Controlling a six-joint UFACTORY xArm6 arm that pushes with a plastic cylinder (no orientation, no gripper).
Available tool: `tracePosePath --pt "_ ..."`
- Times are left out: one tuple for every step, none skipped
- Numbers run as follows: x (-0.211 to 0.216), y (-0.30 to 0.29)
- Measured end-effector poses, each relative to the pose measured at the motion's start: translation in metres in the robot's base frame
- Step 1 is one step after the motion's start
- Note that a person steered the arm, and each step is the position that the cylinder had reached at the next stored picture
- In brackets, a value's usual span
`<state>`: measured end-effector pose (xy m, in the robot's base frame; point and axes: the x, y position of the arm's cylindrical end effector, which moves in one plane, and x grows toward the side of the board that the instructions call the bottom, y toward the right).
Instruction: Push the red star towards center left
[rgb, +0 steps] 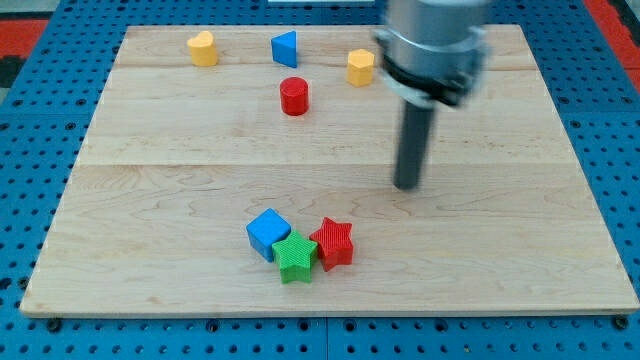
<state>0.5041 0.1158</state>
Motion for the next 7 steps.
tracePosePath --pt "0.048 -0.013" --pt "0.077 -0.021" --pt "0.083 -0.042" --pt "0.055 -0.084" --pt "0.027 -0.125" --pt "0.053 -0.104" --pt "0.069 -0.097"
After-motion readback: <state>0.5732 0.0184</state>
